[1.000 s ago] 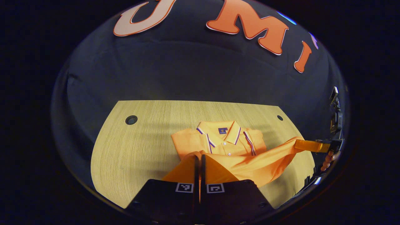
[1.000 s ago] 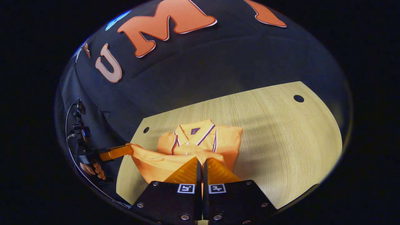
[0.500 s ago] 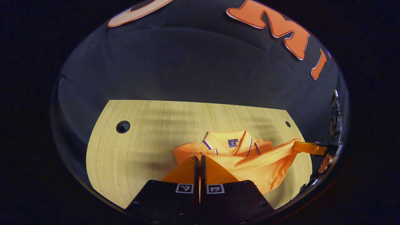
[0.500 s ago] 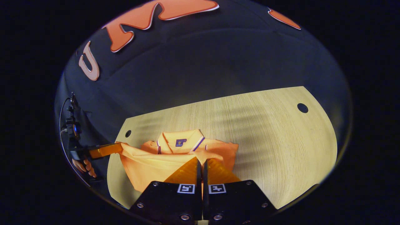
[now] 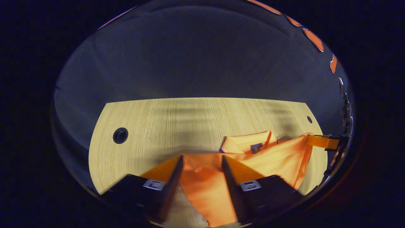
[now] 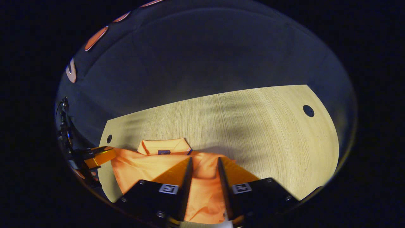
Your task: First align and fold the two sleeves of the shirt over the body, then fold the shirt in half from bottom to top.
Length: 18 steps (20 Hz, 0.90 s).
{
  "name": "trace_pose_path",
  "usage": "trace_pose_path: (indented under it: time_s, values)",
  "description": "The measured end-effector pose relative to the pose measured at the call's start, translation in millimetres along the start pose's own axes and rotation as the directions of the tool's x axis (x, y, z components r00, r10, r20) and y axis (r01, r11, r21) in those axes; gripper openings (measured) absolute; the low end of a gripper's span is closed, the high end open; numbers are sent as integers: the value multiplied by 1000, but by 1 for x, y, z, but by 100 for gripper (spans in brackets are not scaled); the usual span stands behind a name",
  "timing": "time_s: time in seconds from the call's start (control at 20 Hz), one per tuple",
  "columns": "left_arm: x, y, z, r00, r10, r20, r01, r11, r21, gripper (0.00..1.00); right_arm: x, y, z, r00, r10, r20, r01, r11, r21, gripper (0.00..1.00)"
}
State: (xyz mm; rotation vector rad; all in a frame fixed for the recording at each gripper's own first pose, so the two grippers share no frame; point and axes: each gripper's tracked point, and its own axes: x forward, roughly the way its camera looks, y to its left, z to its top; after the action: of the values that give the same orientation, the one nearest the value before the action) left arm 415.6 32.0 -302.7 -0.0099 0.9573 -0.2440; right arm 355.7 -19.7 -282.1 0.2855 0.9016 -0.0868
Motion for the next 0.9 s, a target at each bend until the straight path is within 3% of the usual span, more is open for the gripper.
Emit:
trace_pose_path:
  time_s: [0.05, 0.1, 0.15, 0.3, 0.55, 0.9]
  values:
    - [-7, 3, 0, 1000, 14, 22, -14, 1000, 10, 100, -4, -5, 2, 1000, -19, 22, 19, 1000, -10, 57]
    - [-11, 7, 5, 998, 38, 47, -39, 999, 17, 99, -8, -11, 7, 998, -41, 53, 42, 999, -20, 83]
    - [-15, 5, 7, 996, 53, 69, -54, 998, 14, 99, -16, -10, 10, 996, -48, 79, 50, 999, -23, 98]
    - [-49, 7, 17, 987, 59, 146, -59, 998, -4, 99, -51, -3, 26, 986, -38, 165, 40, 999, -9, 99]
    - [-134, -14, 19, 953, 68, 296, -77, 997, 17, 99, -126, 10, 33, 945, 4, 327, 18, 998, -64, 99]
    - [-268, -65, -10, 864, 67, 498, -78, 997, 2, 98, -239, 25, 7, 866, 63, 496, 67, 968, -242, 99]
